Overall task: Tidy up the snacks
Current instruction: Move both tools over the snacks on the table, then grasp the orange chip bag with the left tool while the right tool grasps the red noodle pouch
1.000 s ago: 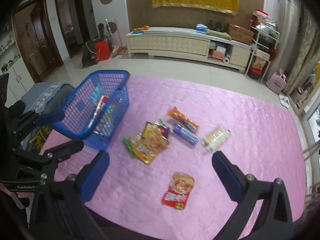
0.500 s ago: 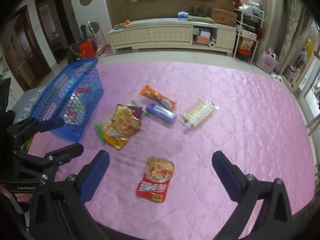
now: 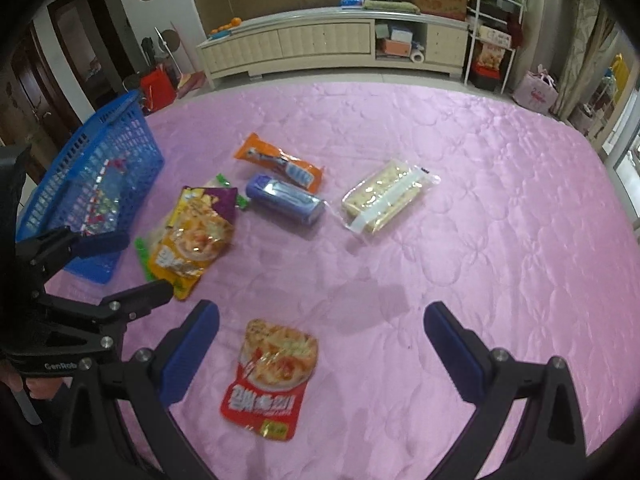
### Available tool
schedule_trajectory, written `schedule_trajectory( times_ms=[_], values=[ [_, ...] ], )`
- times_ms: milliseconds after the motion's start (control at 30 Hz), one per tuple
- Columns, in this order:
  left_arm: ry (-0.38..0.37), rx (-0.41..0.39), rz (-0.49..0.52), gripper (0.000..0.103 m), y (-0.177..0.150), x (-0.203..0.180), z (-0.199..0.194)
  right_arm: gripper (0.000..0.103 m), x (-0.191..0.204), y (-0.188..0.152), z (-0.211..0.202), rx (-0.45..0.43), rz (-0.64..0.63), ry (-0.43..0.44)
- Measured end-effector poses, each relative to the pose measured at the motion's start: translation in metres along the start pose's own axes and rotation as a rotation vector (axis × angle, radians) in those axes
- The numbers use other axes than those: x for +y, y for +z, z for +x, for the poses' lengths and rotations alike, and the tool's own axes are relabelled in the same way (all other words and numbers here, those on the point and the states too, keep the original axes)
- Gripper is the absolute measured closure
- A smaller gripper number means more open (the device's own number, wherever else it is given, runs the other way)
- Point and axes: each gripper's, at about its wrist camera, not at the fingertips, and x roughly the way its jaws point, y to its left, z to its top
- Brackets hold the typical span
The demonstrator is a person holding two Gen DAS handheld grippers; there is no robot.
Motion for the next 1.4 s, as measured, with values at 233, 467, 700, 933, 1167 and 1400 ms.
schedule_trajectory(
  times_ms=[233, 467, 700, 933, 1167, 1400],
  values=[
    [0.064, 0.047, 0.013, 0.024, 0.010, 0.007, 0.036, 0.000, -0.012, 0.002, 0.020, -0.003, 0.021, 0.004],
    [0.081, 0.054, 0.038, 0.025, 0.010, 0.006, 0.047, 0.000, -0.021, -0.004, 0.024, 0.008, 0.041, 0.008],
    [0.152, 0.044, 0.090, 0.051, 0.006, -0.012, 0.050, 0.000, -0.027, -0.007, 0.019, 0.004, 0.068, 0.014],
    [0.150, 0.032, 0.062, 0.068, 0.000, -0.007, 0.045, 0.000, -0.023, -0.012, 0.021, 0.018, 0.067, 0.025],
    [0.101, 0.001, 0.030, 0.076, -0.005, -0.011, 0.032, 0.000, -0.020, -0.011, 0.024, 0.023, 0.054, 0.032],
    [0.020, -0.056, 0.006, 0.076, -0.015, -0.020, -0.008, 0.000, -0.018, -0.014, 0.018, 0.049, 0.056, 0.024]
  ],
)
